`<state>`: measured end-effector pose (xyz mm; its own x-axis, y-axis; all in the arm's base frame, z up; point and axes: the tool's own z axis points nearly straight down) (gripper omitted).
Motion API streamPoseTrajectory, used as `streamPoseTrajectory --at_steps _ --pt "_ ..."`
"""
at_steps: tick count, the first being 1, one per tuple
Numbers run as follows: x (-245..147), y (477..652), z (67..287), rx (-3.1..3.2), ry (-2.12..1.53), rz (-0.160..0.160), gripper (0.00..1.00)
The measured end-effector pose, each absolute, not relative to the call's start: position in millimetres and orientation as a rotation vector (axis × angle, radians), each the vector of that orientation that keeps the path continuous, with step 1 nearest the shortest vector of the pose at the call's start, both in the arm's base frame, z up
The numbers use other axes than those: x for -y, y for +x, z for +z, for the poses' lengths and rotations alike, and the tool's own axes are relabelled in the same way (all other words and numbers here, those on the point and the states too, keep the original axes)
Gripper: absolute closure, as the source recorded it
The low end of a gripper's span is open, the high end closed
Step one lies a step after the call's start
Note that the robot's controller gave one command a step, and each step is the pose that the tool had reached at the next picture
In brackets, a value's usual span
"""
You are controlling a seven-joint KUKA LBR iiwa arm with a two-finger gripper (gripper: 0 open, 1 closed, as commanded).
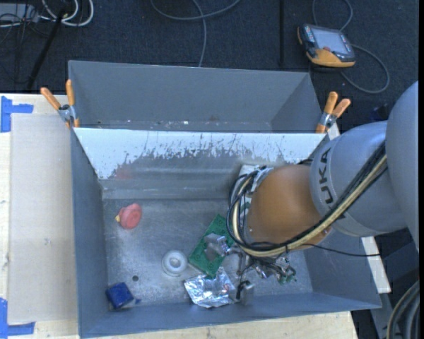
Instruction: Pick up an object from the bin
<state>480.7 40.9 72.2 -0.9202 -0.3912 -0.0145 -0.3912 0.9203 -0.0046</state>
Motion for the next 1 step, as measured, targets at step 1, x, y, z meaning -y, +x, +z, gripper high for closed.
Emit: streamPoseTrajectory --at_steps 1 --pt "-44.4 480.3 72.7 -2.903 -1.15 -0.005 0.0"
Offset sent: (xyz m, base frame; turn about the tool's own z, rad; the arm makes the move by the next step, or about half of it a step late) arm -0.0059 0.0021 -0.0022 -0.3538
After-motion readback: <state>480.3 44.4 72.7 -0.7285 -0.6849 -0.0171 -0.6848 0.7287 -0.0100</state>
